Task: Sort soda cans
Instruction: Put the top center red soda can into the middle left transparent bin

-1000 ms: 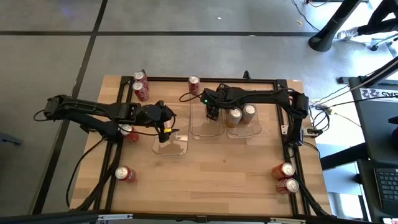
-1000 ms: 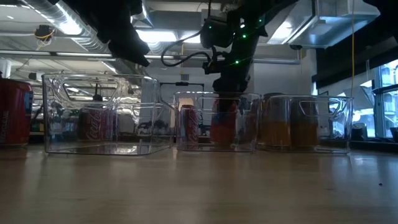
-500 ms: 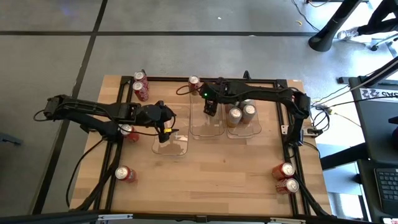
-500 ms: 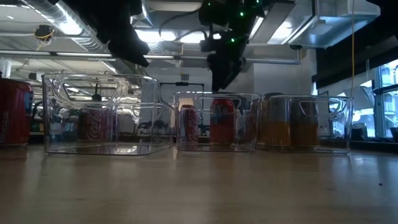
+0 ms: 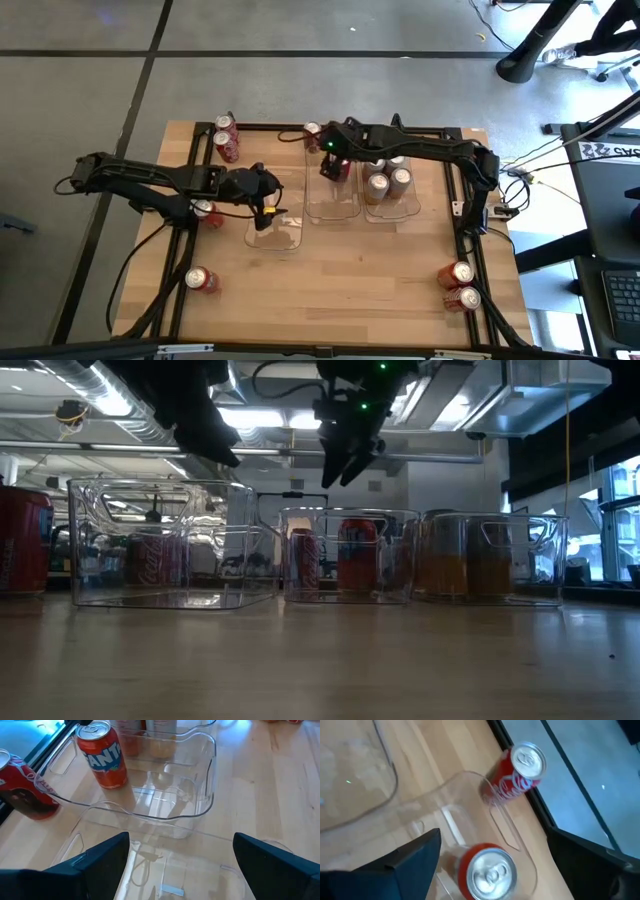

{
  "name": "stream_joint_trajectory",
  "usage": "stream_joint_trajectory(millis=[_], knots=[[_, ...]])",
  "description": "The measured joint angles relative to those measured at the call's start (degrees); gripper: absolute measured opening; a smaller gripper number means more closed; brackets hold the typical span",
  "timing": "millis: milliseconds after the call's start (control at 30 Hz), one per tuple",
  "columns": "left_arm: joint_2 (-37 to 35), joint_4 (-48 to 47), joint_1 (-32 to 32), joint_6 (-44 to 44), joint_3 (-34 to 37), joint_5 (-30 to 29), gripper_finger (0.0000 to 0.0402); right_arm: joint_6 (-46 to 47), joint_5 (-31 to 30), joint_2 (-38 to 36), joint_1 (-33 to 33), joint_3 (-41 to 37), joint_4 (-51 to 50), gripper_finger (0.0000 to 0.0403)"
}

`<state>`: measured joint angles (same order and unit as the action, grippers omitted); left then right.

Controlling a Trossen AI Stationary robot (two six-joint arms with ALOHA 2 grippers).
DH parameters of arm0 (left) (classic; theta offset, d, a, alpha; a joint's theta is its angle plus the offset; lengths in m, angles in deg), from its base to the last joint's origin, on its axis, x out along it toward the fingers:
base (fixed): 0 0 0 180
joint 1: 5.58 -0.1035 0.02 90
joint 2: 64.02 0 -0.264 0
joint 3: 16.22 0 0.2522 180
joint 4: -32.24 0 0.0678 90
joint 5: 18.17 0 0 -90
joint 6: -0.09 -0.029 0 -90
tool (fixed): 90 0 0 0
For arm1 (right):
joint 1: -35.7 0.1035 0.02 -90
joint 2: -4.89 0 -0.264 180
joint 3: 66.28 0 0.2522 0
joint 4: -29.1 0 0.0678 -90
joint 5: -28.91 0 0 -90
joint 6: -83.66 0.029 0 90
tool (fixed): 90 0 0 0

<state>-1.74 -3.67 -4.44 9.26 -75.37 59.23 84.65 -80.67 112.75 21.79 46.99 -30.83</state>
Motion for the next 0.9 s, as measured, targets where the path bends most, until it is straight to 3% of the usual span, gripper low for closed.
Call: stream_joint_trajectory(millis=[167, 433, 900], knots=[[0.0, -0.02, 0.0, 0.01, 0.0, 0.02, 0.0345, 0.27, 2.88, 0.0, 0.0, 0.0, 3.13, 0.0394], [-1.12, -2.84, 0.0, 1.68, 0.0, 1.57, 0.0345, -0.33, 4.05, 0.0, -1.71, 0.0, 12.34, 0.0397], [-15.72, -8.87, -1.99, 4.05, -0.02, 1.06, 0.0345, 0.11, 3.58, 0.37, -6.48, -0.02, 19.83, 0.0392]])
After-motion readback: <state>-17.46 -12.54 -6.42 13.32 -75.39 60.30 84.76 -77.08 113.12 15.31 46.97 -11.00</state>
